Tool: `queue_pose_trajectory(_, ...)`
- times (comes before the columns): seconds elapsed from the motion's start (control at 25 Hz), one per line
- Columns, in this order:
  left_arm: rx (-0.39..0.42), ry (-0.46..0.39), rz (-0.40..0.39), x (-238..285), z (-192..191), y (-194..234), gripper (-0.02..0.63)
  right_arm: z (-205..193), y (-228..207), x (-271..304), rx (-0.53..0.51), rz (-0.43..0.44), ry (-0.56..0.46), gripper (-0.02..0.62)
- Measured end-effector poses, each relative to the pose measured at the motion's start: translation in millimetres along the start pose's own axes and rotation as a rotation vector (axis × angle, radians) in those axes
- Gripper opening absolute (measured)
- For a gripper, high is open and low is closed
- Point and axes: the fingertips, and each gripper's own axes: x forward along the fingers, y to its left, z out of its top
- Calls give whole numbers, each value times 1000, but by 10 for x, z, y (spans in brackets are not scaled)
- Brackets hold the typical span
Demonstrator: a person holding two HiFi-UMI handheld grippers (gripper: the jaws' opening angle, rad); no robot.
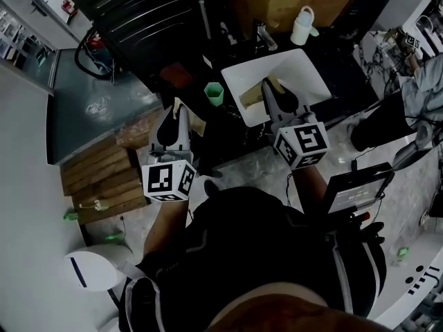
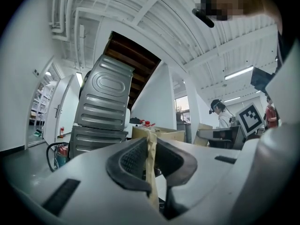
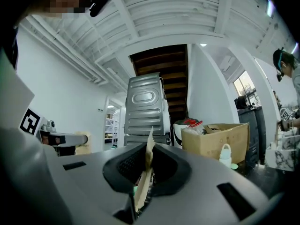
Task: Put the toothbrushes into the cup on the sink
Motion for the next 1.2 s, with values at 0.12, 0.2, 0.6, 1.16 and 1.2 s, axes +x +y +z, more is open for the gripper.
queue_pose_trajectory(0.12,-8,-2,-12,25,11,175,41,4,110,145,-6,-9,1,34)
queue_pose_trajectory(0.2,-8,-7,-15,41,16,292,41,2,180,251,-8,-15,1,34)
queue_pose_trajectory(0.6,-39,-37,-29,68,24,844,41,-13,444,717,-30,-60,8,34)
queue_pose_trajectory(1.16,-87,-48,2,101,-51,1108,41,-113,439,1102,-30,-50,35,34)
queue_pose_trajectory(1.2,-89,-48,14,122,-40,1108,41,-117,422,1144,-28,-37,36,34)
